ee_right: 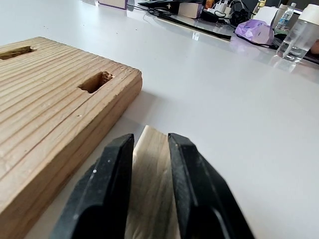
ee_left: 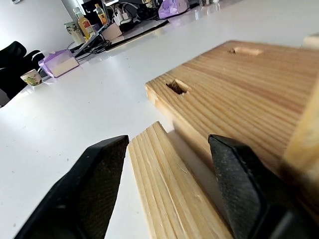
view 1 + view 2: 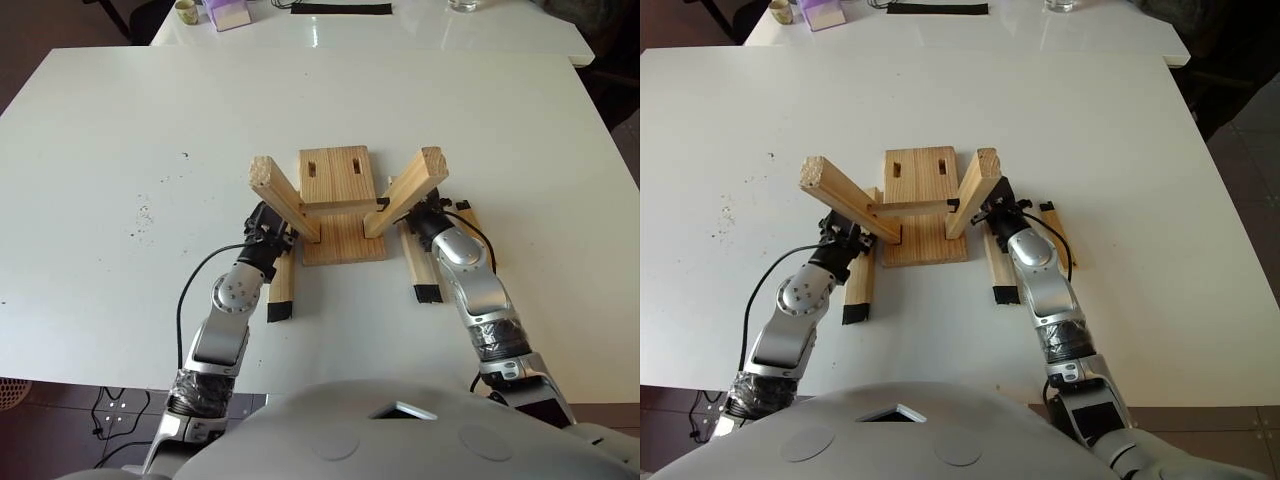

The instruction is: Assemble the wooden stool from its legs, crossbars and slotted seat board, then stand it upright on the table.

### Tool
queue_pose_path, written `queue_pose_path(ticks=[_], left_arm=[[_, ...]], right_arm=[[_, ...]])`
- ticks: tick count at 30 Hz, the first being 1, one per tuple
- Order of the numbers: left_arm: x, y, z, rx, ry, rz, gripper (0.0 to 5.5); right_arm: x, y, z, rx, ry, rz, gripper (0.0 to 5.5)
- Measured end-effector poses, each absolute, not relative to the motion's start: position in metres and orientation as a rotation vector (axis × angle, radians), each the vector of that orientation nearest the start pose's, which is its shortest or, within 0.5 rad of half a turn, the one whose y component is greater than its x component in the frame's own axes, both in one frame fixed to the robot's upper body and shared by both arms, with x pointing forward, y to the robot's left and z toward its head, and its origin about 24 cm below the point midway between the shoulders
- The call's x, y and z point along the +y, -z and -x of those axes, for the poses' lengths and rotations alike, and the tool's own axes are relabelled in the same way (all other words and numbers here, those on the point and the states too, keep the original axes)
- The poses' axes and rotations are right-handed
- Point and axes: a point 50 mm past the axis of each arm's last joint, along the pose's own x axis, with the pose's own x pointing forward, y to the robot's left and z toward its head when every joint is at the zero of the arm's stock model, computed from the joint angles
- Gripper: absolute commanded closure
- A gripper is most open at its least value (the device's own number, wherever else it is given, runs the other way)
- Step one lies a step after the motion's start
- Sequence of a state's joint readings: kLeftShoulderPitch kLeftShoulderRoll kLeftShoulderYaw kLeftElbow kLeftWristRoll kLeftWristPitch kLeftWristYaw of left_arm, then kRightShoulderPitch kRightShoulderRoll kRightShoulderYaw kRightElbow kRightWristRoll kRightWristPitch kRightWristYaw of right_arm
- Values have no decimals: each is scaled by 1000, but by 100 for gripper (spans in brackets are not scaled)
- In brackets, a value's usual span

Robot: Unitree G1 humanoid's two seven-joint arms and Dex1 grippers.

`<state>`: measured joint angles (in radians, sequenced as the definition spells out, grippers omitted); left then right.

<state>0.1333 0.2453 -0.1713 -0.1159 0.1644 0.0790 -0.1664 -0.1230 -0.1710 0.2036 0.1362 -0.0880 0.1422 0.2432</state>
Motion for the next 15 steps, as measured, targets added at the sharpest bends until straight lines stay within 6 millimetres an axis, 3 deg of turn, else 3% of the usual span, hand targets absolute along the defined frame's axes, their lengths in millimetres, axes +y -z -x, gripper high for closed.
queue_pose_path(ticks=[6, 11, 15], left_arm=[[174, -21, -243, 151, 312, -492, 251], [183, -19, -239, 167, 368, -530, 251], [195, -18, -233, 189, 368, -517, 251]], right_arm=[[-140, -14, -268, 194, -461, 374, 426], [-185, -13, -261, 222, -377, 452, 426], [-207, -12, -250, 255, -350, 489, 426]])
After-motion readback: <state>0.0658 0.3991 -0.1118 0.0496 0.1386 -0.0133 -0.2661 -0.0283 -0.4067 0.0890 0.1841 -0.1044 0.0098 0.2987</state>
